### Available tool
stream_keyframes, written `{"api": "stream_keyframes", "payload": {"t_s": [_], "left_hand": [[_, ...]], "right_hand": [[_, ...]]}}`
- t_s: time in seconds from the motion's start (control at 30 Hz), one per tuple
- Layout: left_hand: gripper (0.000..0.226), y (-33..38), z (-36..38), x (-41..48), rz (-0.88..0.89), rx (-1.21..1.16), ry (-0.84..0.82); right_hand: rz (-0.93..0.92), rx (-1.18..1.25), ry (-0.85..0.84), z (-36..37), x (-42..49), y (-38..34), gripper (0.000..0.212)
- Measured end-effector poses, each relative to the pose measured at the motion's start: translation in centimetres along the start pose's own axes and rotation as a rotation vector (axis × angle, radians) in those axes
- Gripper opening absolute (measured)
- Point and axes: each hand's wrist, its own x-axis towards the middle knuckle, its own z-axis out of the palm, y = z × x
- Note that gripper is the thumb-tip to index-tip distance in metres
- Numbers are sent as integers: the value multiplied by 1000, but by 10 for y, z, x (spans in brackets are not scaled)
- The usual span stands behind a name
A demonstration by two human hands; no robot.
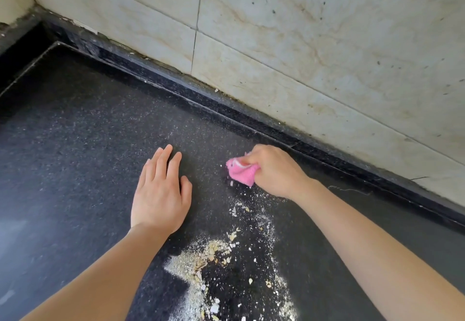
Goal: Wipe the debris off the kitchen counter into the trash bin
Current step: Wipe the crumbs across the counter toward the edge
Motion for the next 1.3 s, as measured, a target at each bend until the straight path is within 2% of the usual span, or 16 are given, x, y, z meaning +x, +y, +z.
{"api": "stream_keyframes", "payload": {"t_s": [0.13, 0.2, 0.27, 0.37, 0.47, 0.53, 0.57, 0.63, 0.7, 0.77, 0.87, 1.0, 1.13, 1.2, 1.27, 1.3], "left_hand": [[56, 1, -1, 0, -1, -3, 1], [56, 1, -1, 1, 1, -5, 5], [55, 1, 0, 1, 2, -9, 8], [54, 0, 1, 1, 2, -14, 10], [53, 0, 0, 0, 3, -16, 3], [50, 1, -2, -1, 1, -20, -4], [49, 1, -3, -1, -2, -22, -6], [50, 2, -3, 0, -6, -27, -7], [50, 3, -4, 0, -8, -24, -7], [50, 2, -3, 0, -5, -22, -7], [49, 2, -2, 0, -8, -28, -6], [49, 2, -2, 0, -11, -34, -8], [49, 1, -4, -1, -15, -32, -17], [49, 2, -4, -1, -17, -34, -15], [49, 3, -4, 0, -16, -38, -13], [49, 3, -3, 0, -16, -39, -12]], "right_hand": [[94, -203, 254, -9, 26, 18, 49], [148, -239, 303, 1, 41, 14, 46], [142, -180, 304, 17, 41, 1, 47], [-12, -100, 283, 36, 9, -12, 44], [-114, -45, 122, 41, -33, -19, 37], [-119, 103, -4, 32, -54, -22, 40], [-94, 176, 11, 24, -57, -19, 43], [23, 232, 158, 6, -50, 5, 46], [174, 178, 261, -5, -30, 44, 49], [279, 120, 278, -2, -13, 72, 48], [233, 146, 268, 27, -12, 68, 37], [83, 277, 177, 58, -52, 26, 29], [40, 517, -129, 53, -91, 3, 46], [100, 576, -76, 32, -90, 13, 44], [198, 503, 103, 8, -77, 42, 24], [255, 457, 184, 0, -68, 60, 28]]}}
